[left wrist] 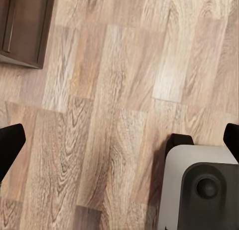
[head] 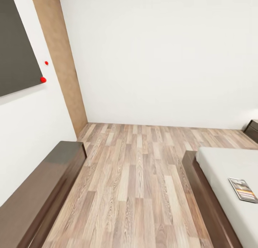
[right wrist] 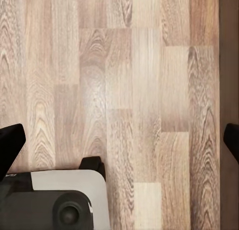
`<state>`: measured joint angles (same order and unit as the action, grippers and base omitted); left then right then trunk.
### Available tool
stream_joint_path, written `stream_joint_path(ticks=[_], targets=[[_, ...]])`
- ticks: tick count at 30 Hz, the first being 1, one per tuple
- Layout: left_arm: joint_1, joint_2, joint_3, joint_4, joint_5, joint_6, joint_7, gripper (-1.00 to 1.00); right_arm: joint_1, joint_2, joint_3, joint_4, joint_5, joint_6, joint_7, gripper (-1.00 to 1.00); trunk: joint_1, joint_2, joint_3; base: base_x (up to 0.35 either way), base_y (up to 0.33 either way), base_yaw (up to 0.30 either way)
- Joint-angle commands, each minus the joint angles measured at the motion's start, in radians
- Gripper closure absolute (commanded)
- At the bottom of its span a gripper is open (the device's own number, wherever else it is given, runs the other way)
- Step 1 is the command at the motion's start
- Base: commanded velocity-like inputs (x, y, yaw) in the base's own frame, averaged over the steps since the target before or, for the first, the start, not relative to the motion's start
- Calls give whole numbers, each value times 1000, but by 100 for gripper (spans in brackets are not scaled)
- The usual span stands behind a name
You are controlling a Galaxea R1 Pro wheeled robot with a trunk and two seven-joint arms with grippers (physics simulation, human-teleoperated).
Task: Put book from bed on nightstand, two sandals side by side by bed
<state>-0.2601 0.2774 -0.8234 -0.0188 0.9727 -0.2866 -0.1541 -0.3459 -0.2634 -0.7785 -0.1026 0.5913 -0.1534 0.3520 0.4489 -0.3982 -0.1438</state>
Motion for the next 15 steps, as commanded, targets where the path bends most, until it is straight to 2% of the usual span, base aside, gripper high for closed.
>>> stream_joint_path(ticks=[1, 15], targets=[[-1, 0, -7, 0, 11, -2, -5, -100, -1, 0, -8, 1, 8, -3, 4, -100, 1, -2, -2, 331, 0, 0], [-1, 0, -7, -1, 11, -2, -3, -100, -1, 0, 2, 3, 8, -3, 4, -100, 1, -2, -2, 331, 0, 0]])
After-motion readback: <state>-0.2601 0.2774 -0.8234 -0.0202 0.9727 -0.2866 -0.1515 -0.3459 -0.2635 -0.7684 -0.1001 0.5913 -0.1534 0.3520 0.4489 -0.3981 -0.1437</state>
